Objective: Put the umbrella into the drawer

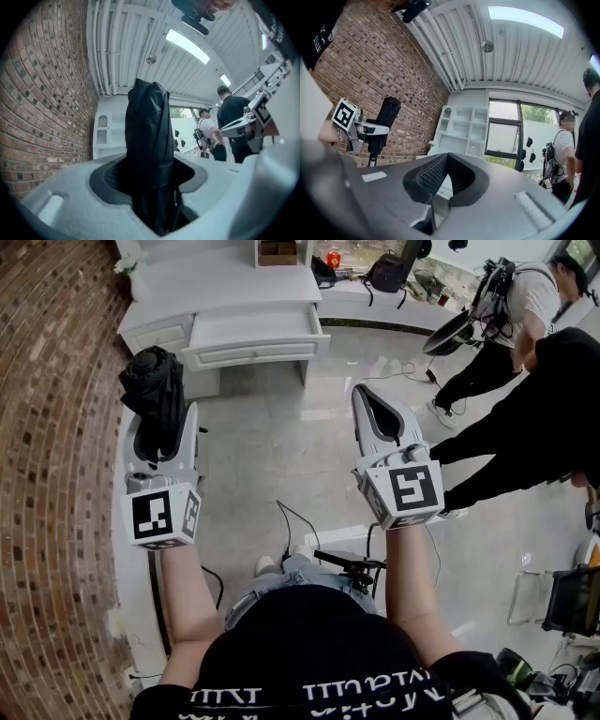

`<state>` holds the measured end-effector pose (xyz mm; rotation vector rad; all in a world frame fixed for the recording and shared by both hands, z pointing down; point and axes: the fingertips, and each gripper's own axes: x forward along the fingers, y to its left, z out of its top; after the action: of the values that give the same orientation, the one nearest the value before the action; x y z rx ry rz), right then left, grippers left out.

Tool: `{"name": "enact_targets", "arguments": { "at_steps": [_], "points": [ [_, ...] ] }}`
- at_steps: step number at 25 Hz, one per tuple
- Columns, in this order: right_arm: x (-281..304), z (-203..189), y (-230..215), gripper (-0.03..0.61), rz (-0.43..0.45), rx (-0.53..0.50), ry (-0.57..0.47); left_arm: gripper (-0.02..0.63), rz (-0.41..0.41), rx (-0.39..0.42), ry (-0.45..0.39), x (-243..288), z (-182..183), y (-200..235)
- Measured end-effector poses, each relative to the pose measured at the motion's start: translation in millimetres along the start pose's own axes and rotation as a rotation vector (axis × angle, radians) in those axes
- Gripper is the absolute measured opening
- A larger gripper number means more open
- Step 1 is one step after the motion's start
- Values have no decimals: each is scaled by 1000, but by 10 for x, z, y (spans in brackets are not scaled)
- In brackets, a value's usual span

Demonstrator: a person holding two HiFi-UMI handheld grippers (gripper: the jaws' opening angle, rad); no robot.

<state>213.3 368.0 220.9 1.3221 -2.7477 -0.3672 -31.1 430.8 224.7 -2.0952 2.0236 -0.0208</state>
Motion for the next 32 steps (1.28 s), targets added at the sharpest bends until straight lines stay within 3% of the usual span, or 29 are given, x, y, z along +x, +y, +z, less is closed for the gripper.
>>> {"name": "enact_targets", "arguments": {
  "at_steps": [15,23,32],
  "points": [
    [-3,-236,-445,11,-2,31,-13,239,21,17,-13,265,-23,-361],
    [515,-417,-511,10,-7,60,0,239,17,27,-15,688,-161,-107],
    [1538,-448,-615,10,-39,60,-11,239,-16,32,-25,1553,-371,483]
  ]
}}
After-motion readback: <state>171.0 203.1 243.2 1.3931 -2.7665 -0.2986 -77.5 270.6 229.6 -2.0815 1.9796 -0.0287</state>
